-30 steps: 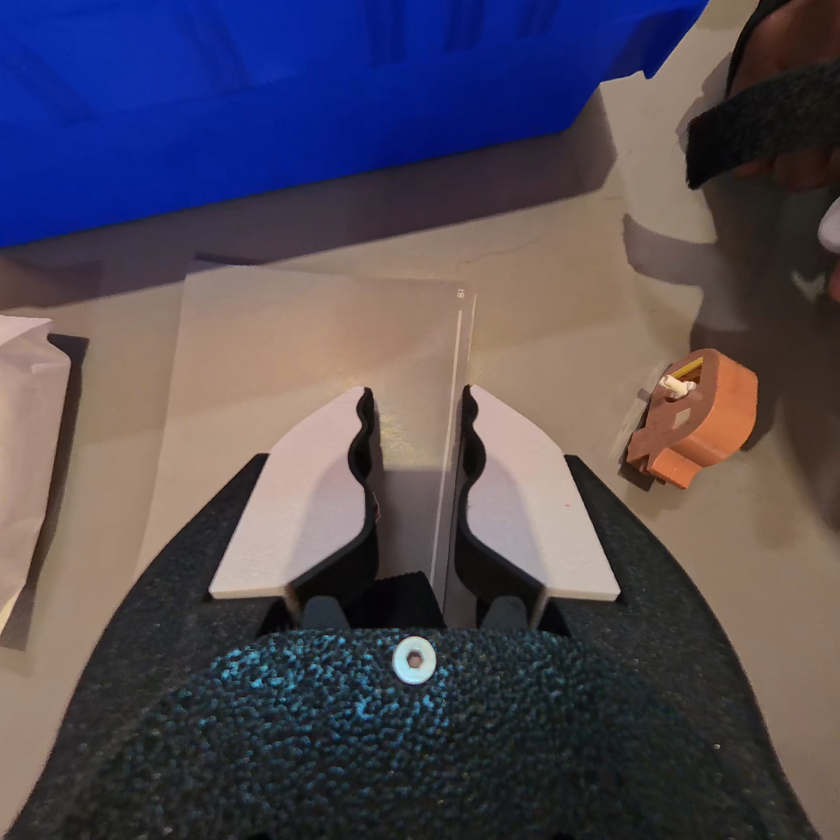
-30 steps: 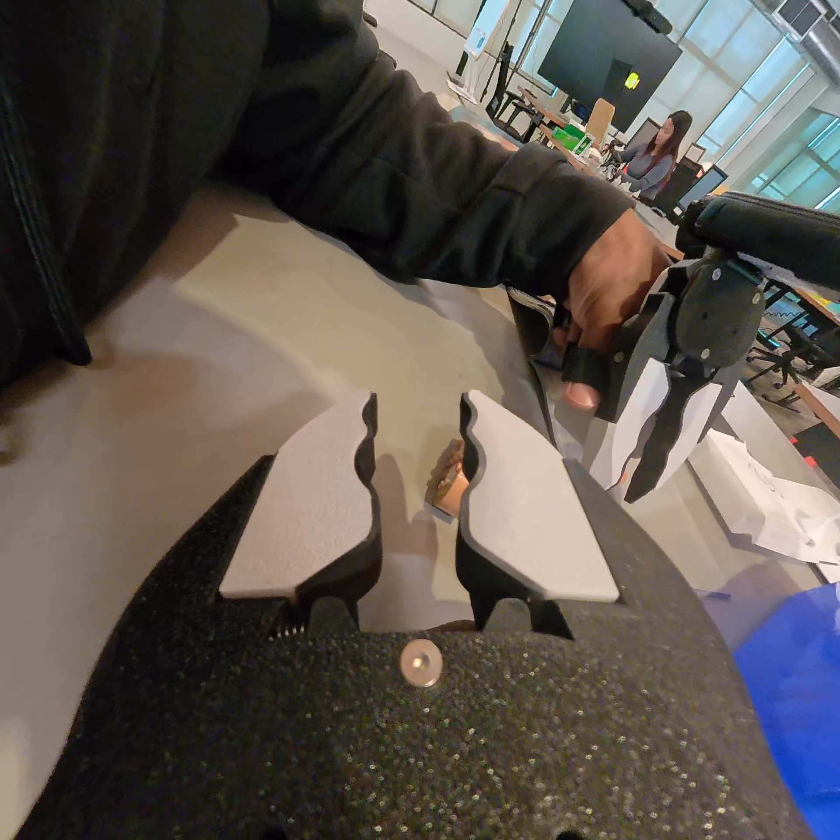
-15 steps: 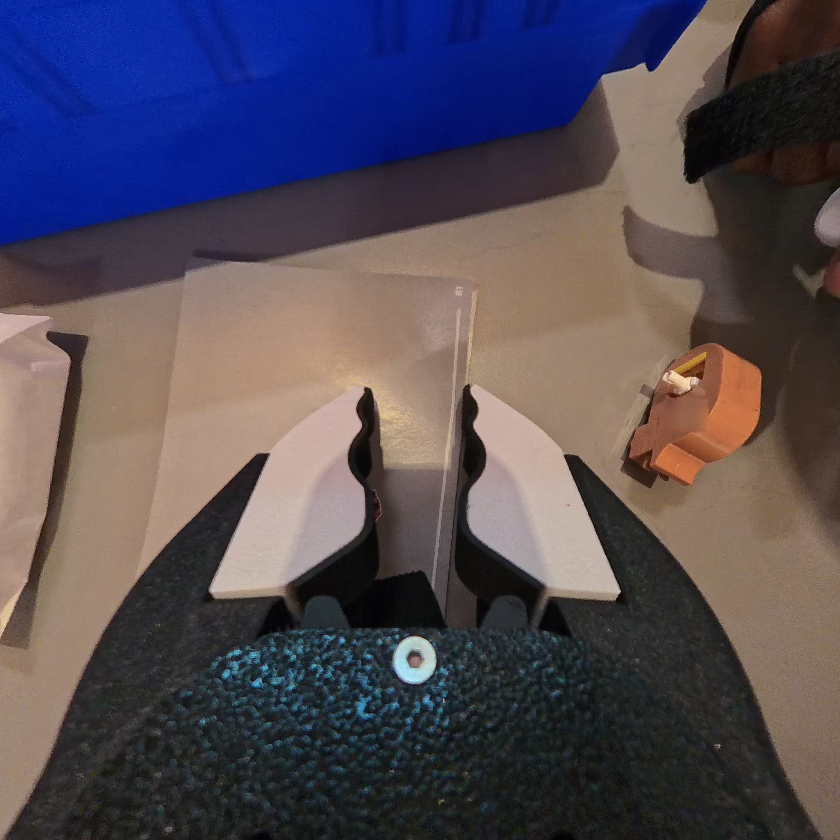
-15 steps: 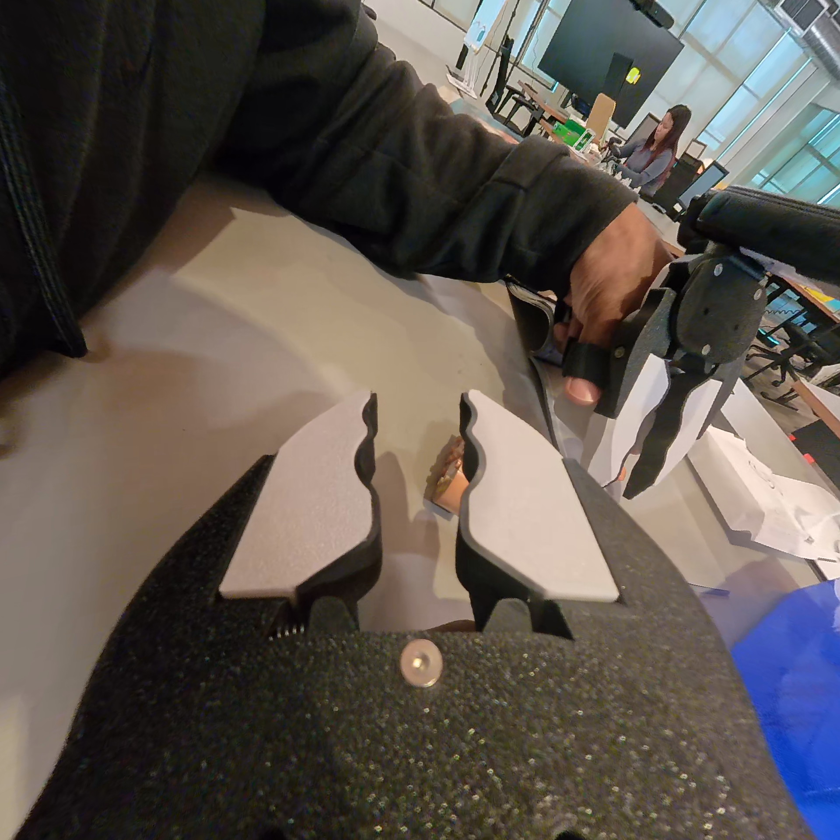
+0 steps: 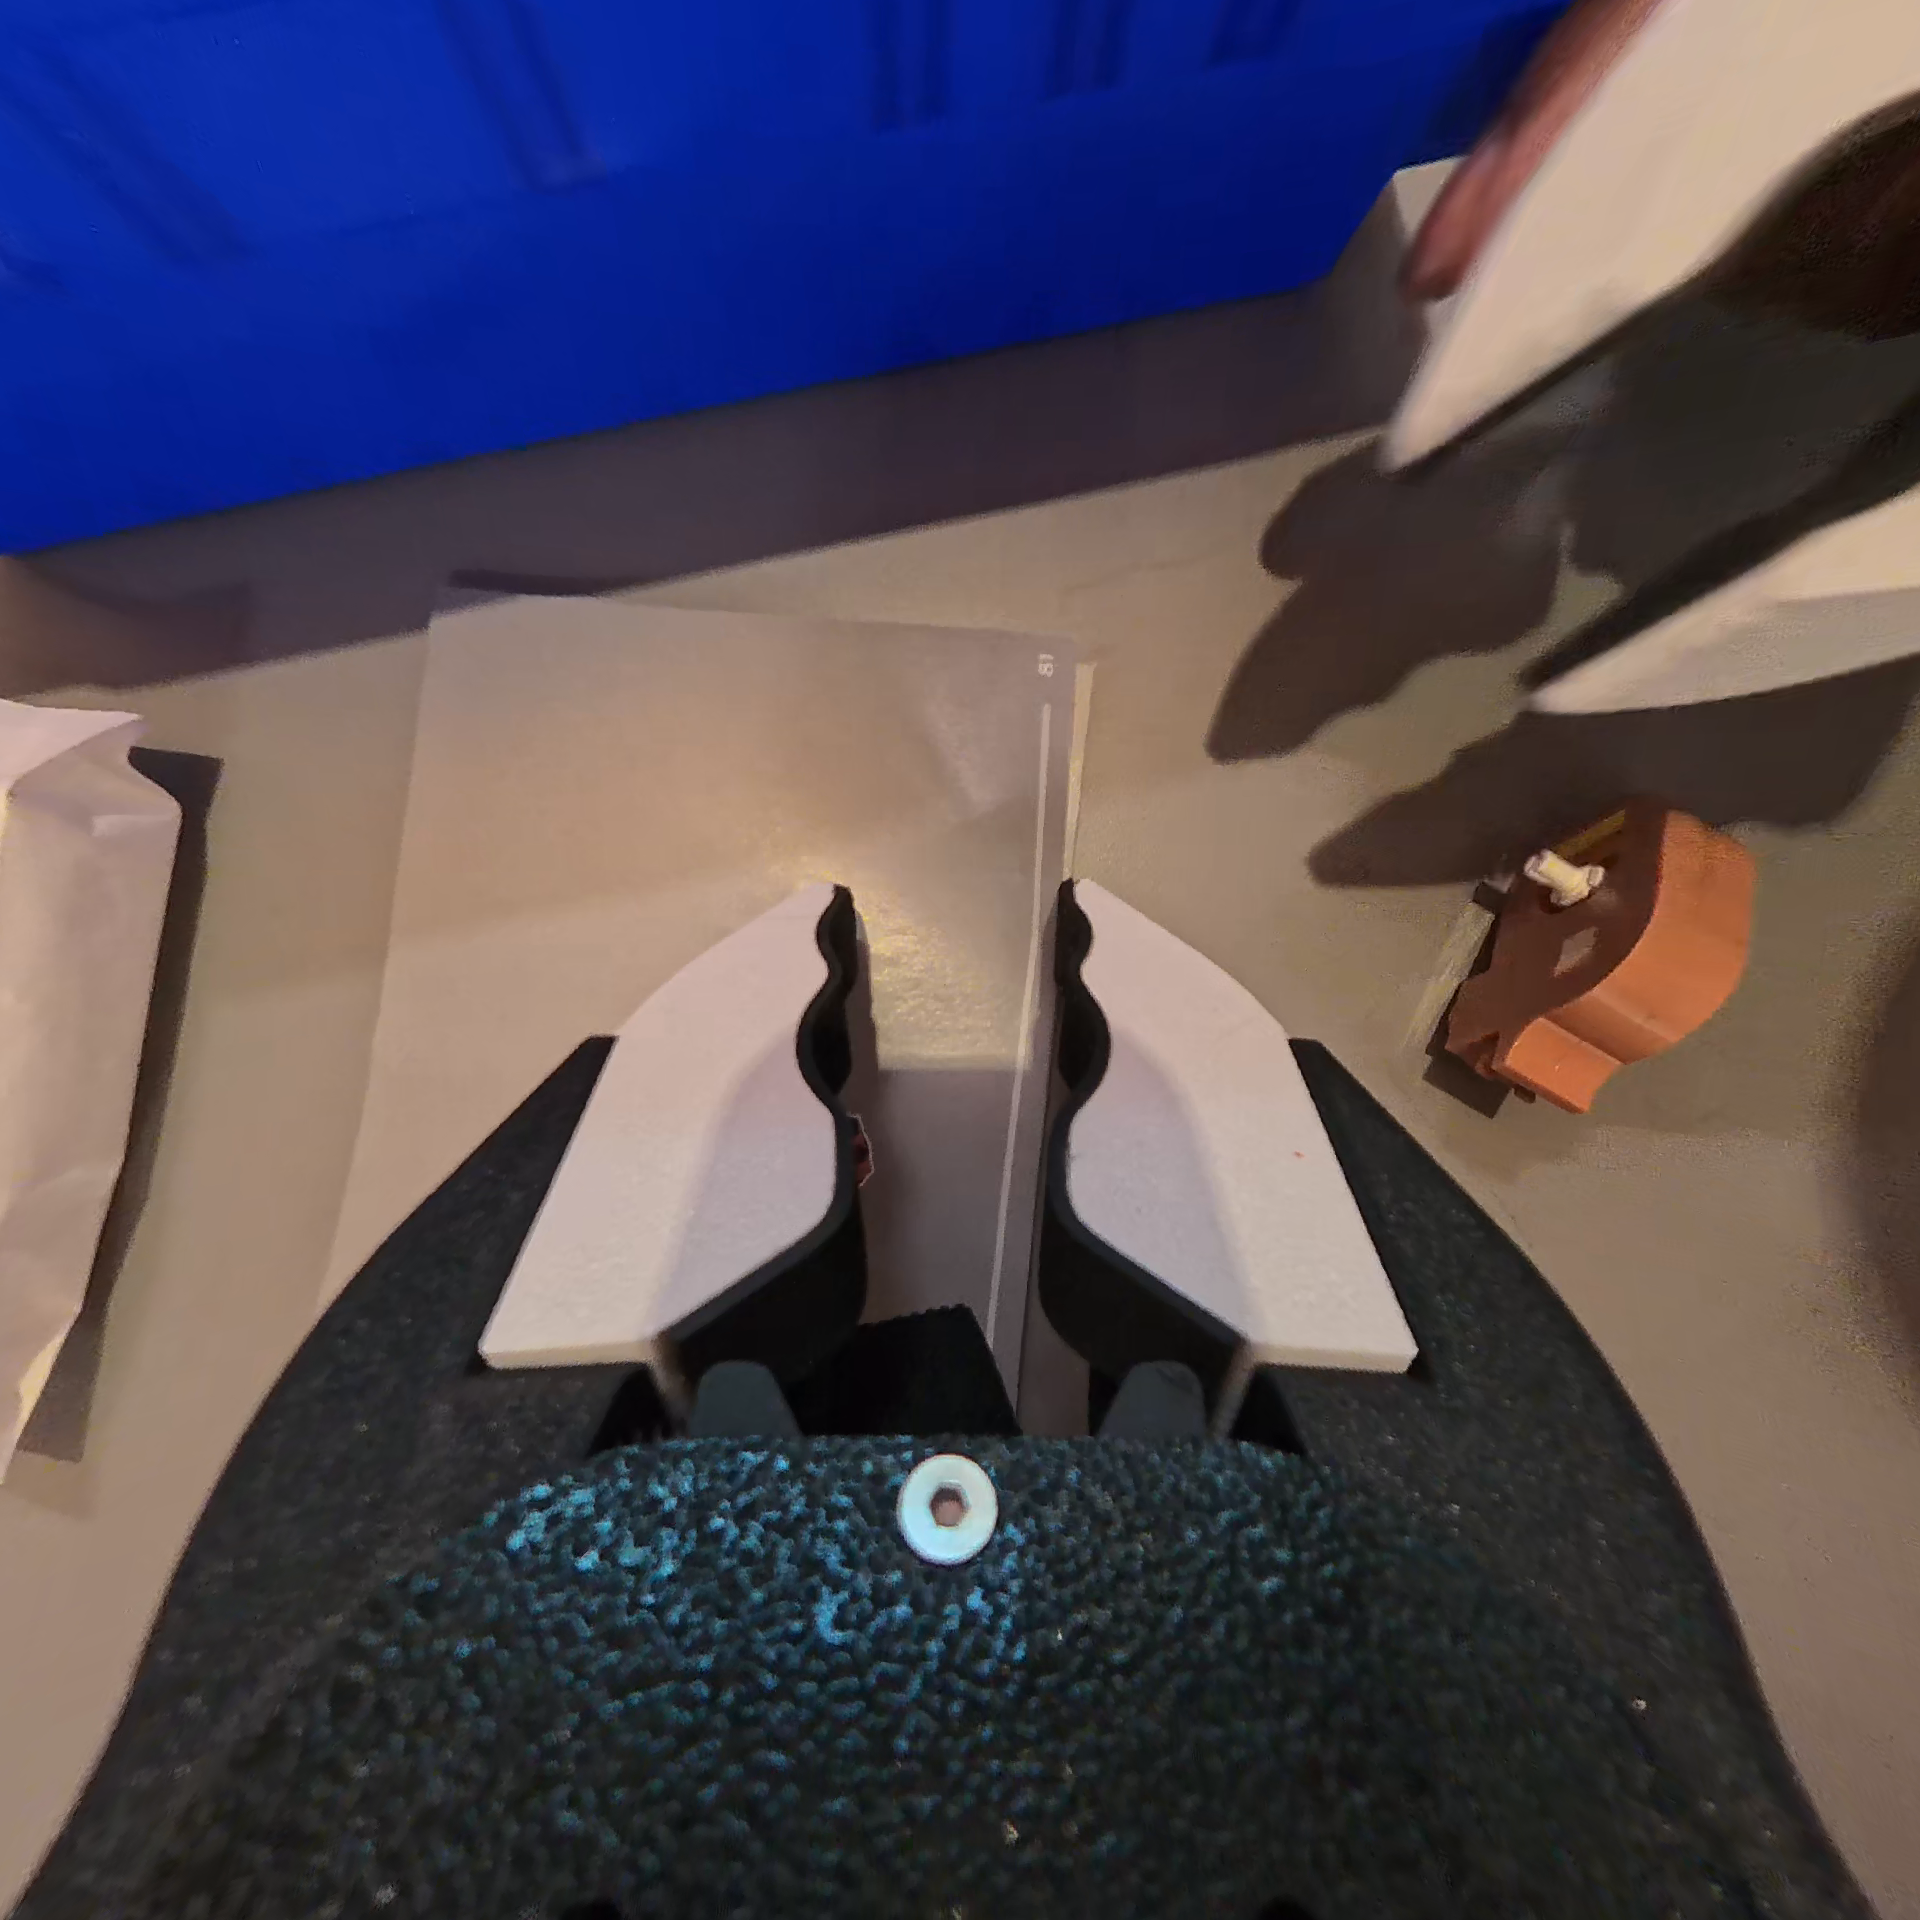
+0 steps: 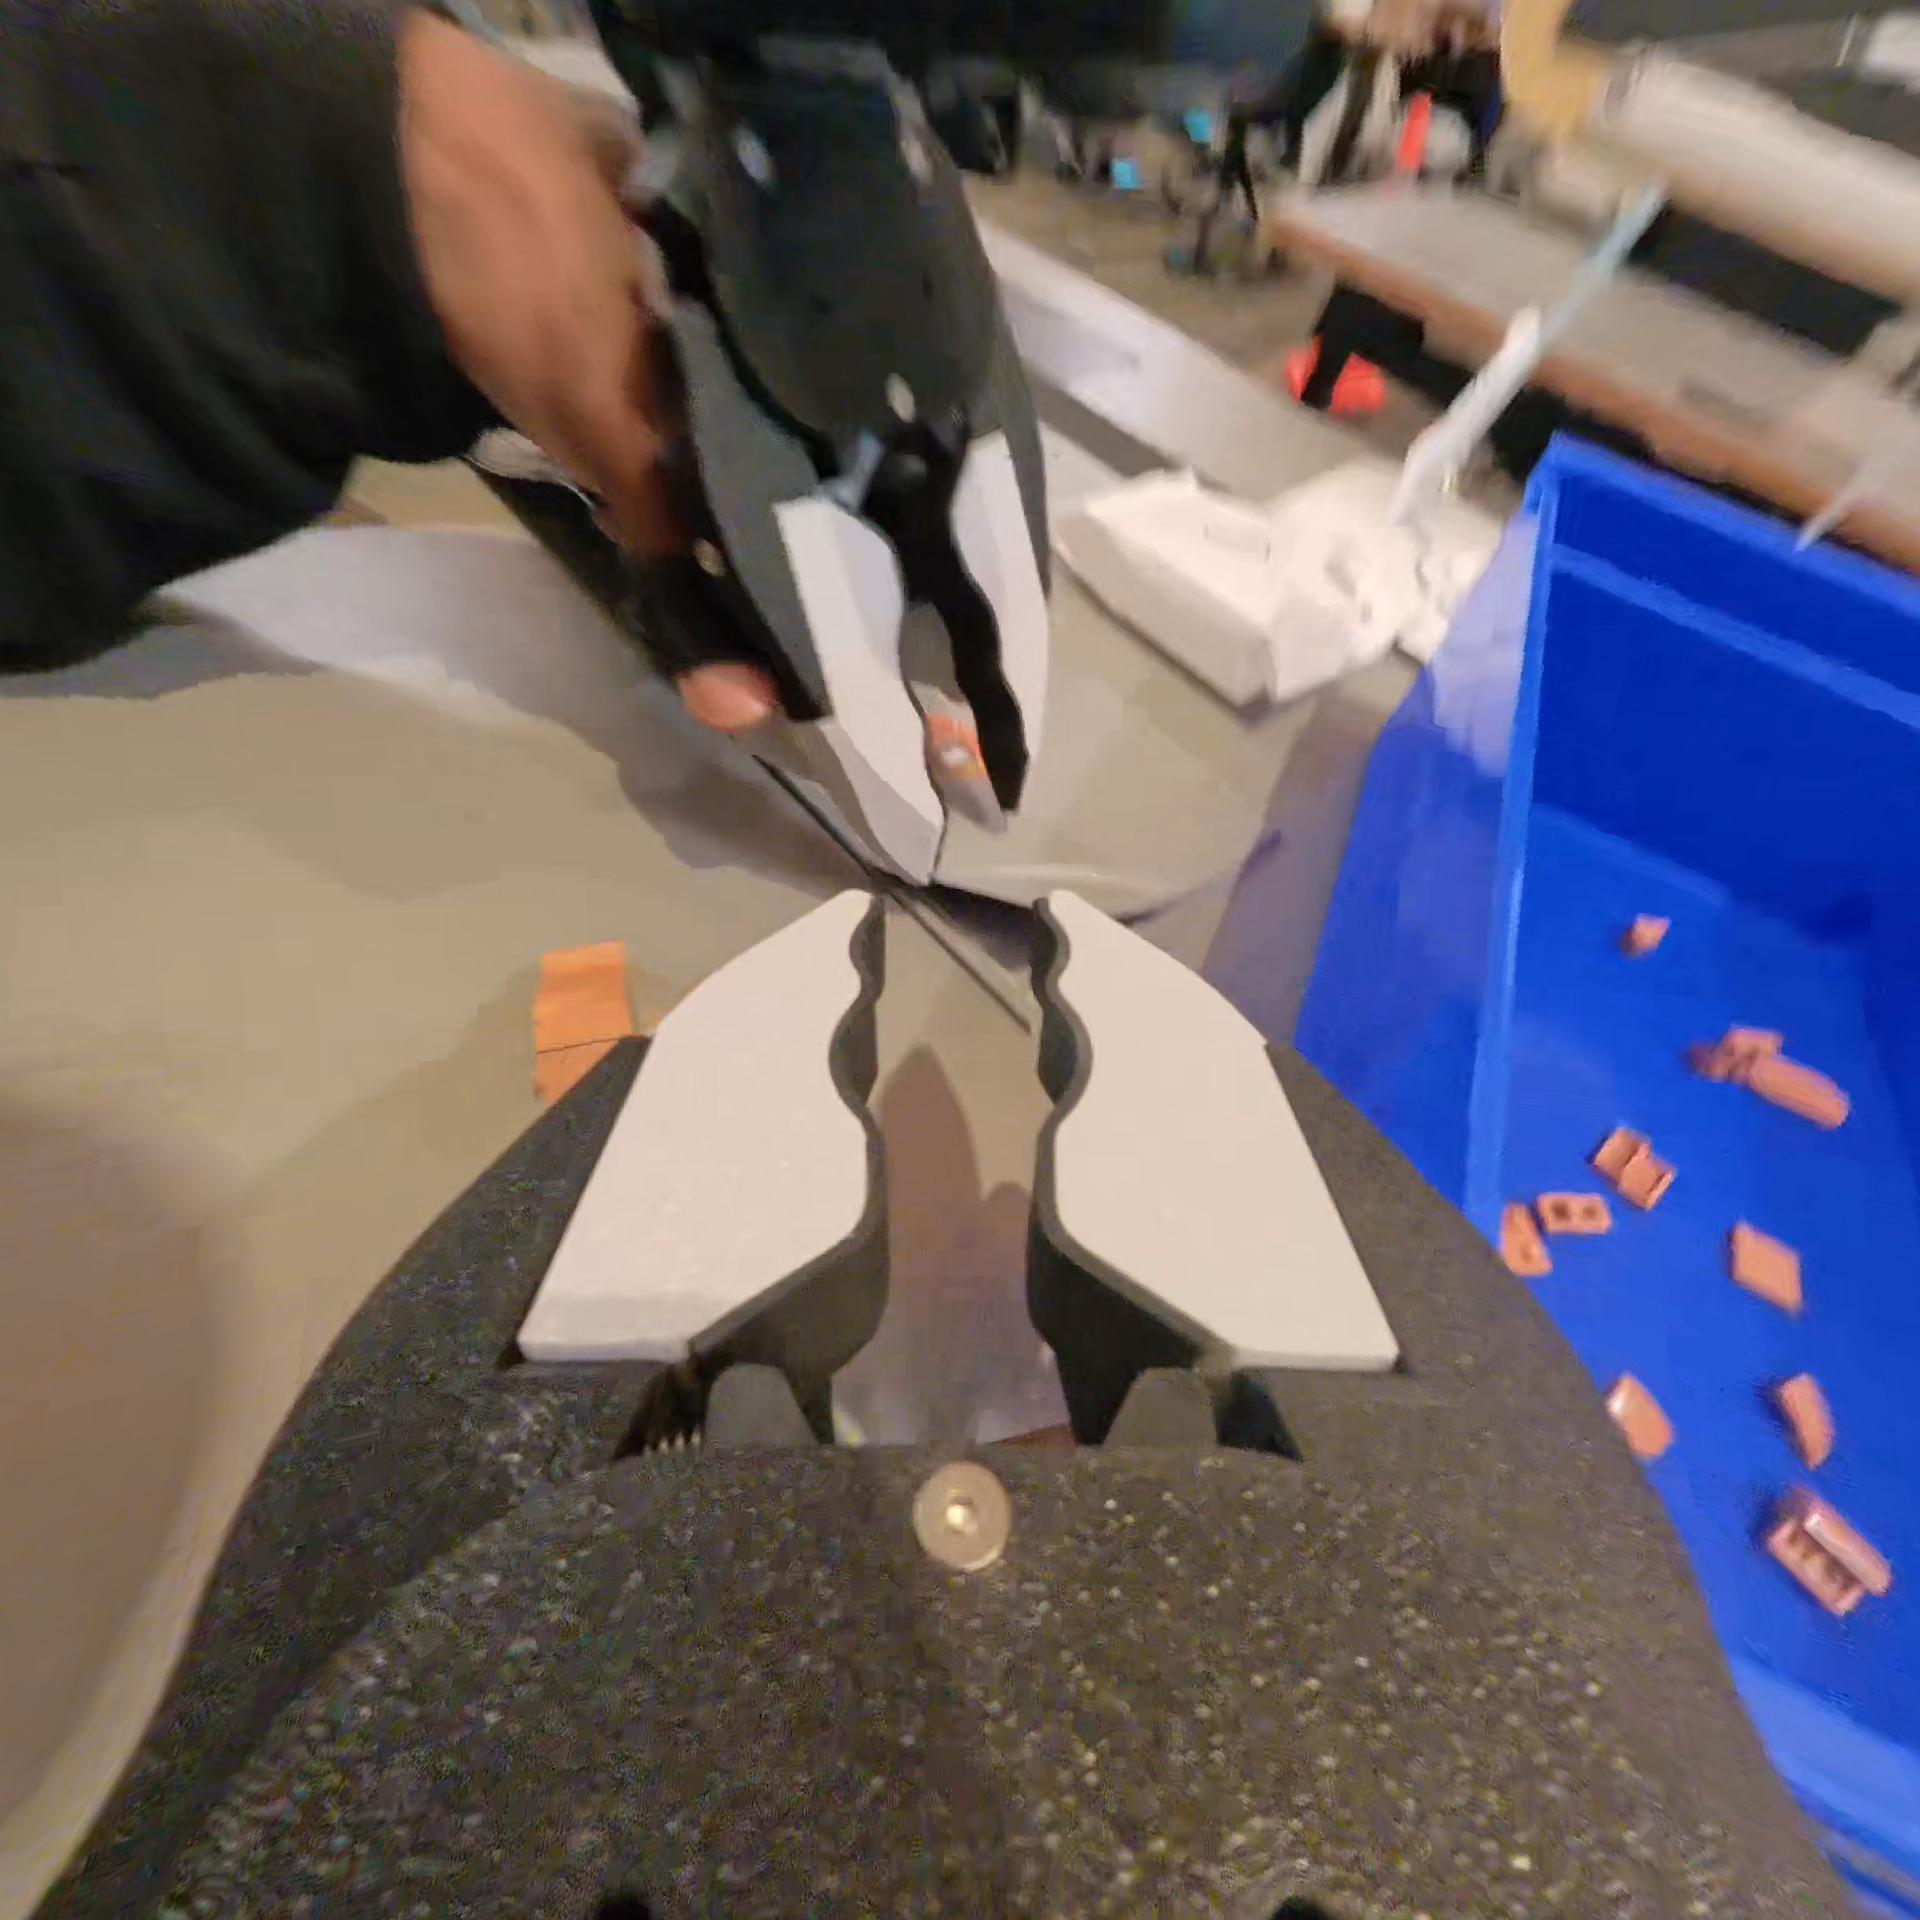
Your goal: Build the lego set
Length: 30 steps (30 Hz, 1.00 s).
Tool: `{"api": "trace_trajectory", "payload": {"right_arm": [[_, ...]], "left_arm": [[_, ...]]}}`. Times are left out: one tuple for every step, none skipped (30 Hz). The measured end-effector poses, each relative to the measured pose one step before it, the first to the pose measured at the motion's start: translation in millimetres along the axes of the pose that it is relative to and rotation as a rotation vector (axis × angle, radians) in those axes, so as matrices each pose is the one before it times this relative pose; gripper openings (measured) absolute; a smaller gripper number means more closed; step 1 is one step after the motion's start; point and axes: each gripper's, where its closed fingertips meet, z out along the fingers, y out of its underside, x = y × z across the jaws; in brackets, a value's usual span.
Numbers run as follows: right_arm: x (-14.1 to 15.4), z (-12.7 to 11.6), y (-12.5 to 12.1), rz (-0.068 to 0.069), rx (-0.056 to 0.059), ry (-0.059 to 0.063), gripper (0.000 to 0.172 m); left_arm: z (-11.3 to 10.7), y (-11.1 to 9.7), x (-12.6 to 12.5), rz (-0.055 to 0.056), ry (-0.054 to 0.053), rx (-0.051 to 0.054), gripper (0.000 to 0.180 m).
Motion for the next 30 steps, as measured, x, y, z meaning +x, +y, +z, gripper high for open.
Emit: {"api": "trace_trajectory", "payload": {"right_arm": [[3.43,6.19,8.25,0.0296,-0.0521,0.0151,0.025],[2.43,5.73,6.52,0.0081,-0.0462,0.0159,0.022],[1.92,5.16,4.69,-0.0080,-0.0366,0.0199,0.022],[2.19,4.29,3.06,-0.0120,-0.0257,0.0269,0.022],[1.58,3.76,2.09,-0.0116,-0.0198,0.0232,0.021],[0.84,3.59,1.76,-0.0064,-0.0186,0.0172,0.020],[0.82,3.20,0.74,0.0025,-0.0135,0.0132,0.020],[0.08,2.85,0.02,0.0055,-0.0102,0.0067,0.020],[0.58,2.65,-0.09,0.0061,-0.0094,0.0084,0.019],[1.23,2.66,-0.05,0.0040,-0.0089,0.0125,0.018],[1.10,2.48,-0.20,0.0021,-0.0065,0.0120,0.018],[1.24,2.44,0.03,0.0034,-0.0075,0.0107,0.017],[1.04,2.14,-0.38,0.0033,-0.0060,0.0087,0.017],[1.22,1.90,-0.80,0.0029,-0.0036,0.0102,0.017],[0.84,1.86,-0.07,-0.0005,-0.0078,0.0083,0.017],[0.23,1.86,0.36,-0.0031,-0.0087,0.0052,0.017],[0.10,1.46,0.61,-0.0032,-0.0083,0.0039,0.017],[0.21,1.15,0.50,-0.0041,-0.0078,0.0046,0.017],[-0.27,1.21,1.04,-0.0046,-0.0108,0.0009,0.017],[-0.28,0.42,0.50,-0.0021,-0.0048,-0.0025,0.017],[0.15,-0.47,0.26,0.0030,0.0018,-0.0028,0.017],[0.76,-1.00,0.41,0.0044,0.0034,-0.0022,0.017],[1.07,-0.89,1.06,-0.0003,0.0001,-0.0019,0.018],[0.97,-0.95,1.70,-0.0041,-0.0029,-0.0015,0.018],[0.79,-0.98,1.45,-0.0032,-0.0010,-0.0023,0.018],[0.79,-1.18,1.56,-0.0051,0.0000,-0.0009,0.018],[0.23,-1.23,1.58,-0.0041,-0.0011,-0.0027,0.018],[0.07,-1.21,1.24,-0.0053,0.0006,-0.0031,0.019],[-0.05,-0.95,1.34,-0.0070,-0.0021,-0.0020,0.018],[-0.50,-0.60,0.60,-0.0033,0.0024,-0.0058,0.018]], "left_arm": [[-0.10,-0.02,-0.11,-0.0004,-0.0010,-0.0003,0.036],[-0.12,-0.02,-0.34,-0.0006,-0.0015,0.0003,0.036],[-0.16,-0.16,-0.29,-0.0012,-0.0014,0.0010,0.036],[-0.30,0.05,-0.37,-0.0011,-0.0010,0.0003,0.036],[-0.22,0.12,-0.49,-0.0007,-0.0018,0.0003,0.036],[-0.32,0.05,-0.48,-0.0016,-0.0006,0.0010,0.036],[-0.31,0.02,-0.56,-0.0029,-0.0009,0.0013,0.036],[-0.22,-0.11,-0.40,-0.0019,-0.0007,0.0017,0.036],[-0.12,0.31,-0.28,-0.0011,0.0002,0.0002,0.036],[-0.13,0.18,-0.13,-0.0006,0.0000,0.0001,0.036],[-0.20,0.10,0.00,-0.0005,0.0006,-0.0003,0.036],[-0.20,-0.06,-0.20,0.0002,-0.0010,0.0001,0.036],[-0.38,0.04,-0.05,0.0009,-0.0007,-0.0004,0.036],[-0.40,0.27,-0.17,0.0004,-0.0019,-0.0017,0.035],[-0.31,0.75,-1.11,0.0019,-0.0081,-0.0050,0.034],[-0.25,1.03,-1.05,0.0024,-0.0069,-0.0057,0.034],[-0.27,0.44,-0.08,0.0009,-0.0005,-0.0016,0.034],[-0.07,-0.13,0.72,-0.0016,0.0049,0.0020,0.034],[-0.03,0.05,0.72,-0.0012,0.0049,-0.0004,0.034],[-0.45,0.40,-0.10,0.0027,-0.0016,-0.0033,0.034],[-1.20,0.02,-0.51,0.0041,-0.0046,-0.0012,0.034],[-1.32,-0.42,0.13,0.0028,-0.0001,0.0023,0.034],[-1.09,-0.24,1.39,0.0024,0.0077,0.0024,0.034],[-0.44,0.37,2.44,0.0056,0.0133,-0.0025,0.035],[0.43,0.81,2.94,0.0113,0.0134,-0.0048,0.035],[1.17,0.45,2.50,0.0135,0.0077,-0.0038,0.035],[1.69,0.42,1.96,0.0109,0.0049,-0.0058,0.036],[2.15,0.87,1.83,0.0104,0.0046,-0.0097,0.036],[2.08,1.14,0.85,0.0111,-0.0021,-0.0112,0.036],[1.77,1.35,-0.28,0.0117,-0.0082,-0.0119,0.037]]}}
